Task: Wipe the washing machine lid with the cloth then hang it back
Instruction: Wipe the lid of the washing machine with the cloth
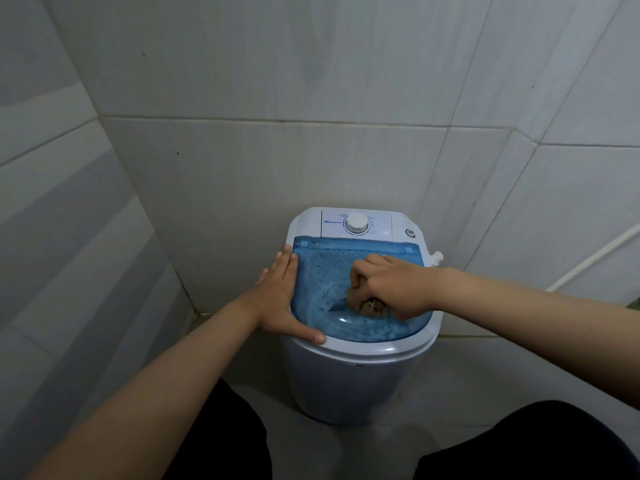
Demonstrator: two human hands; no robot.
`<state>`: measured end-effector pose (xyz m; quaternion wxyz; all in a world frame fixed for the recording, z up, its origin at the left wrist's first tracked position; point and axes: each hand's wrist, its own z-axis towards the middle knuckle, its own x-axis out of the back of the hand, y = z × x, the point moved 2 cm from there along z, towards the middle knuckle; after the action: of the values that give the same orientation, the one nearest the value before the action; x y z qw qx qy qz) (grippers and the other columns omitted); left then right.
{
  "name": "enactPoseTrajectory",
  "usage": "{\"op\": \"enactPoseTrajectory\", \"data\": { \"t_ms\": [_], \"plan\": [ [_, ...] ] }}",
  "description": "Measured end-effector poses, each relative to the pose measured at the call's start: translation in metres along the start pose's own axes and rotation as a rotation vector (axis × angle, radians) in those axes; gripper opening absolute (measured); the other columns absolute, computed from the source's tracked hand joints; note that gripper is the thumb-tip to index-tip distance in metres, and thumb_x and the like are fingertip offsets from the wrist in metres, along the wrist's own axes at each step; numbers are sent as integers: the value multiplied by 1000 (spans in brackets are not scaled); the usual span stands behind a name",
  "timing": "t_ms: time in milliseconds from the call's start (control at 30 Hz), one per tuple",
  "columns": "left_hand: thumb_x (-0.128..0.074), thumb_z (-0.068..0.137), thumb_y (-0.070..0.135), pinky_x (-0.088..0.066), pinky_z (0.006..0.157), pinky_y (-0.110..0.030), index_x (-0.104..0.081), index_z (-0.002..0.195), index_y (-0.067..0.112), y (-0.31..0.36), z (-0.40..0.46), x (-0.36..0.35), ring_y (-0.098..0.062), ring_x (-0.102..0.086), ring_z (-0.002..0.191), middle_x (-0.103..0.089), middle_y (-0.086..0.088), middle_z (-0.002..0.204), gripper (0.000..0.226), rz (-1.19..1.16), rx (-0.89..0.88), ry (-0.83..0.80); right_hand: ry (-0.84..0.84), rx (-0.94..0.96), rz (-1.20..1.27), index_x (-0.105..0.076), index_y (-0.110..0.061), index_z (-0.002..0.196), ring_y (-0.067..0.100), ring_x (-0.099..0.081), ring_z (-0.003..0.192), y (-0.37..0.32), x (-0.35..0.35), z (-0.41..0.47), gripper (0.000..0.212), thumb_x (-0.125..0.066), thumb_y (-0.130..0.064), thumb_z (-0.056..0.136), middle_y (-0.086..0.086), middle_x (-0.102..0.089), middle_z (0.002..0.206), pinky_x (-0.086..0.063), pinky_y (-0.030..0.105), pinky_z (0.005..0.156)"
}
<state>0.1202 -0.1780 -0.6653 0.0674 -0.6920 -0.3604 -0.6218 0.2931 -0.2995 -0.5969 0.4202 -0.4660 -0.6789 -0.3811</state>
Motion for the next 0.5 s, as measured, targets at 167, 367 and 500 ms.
{"op": "enactPoseTrajectory", "data": {
  "t_ms": [167,367,500],
  "plan": [
    [-63,40,87,7,118,-48,28,144,11,1,-1,0,-18,29,140,38,-2,151,158,4,3,-1,-70,-47,12,-56,-34,122,23,-38,112,3,3,-4,55,-59,-6,75,1,-39,123,-42,39,96],
    [-62,39,88,6,118,-49,29,144,12,1,0,1,-18,31,140,39,-1,150,158,-1,1,-9,-201,-64,-81,-59,-32,119,24,-36,116,2,16,0,45,-57,-10,79,3,-38,123,-38,43,101],
    [-62,39,88,6,118,-49,30,143,12,0,0,1,-18,30,140,40,-1,150,159,-7,-2,-1,-301,-126,-138,-66,-22,104,25,-40,121,7,38,4,27,-52,-19,82,2,-44,129,-24,55,113]
  ]
}}
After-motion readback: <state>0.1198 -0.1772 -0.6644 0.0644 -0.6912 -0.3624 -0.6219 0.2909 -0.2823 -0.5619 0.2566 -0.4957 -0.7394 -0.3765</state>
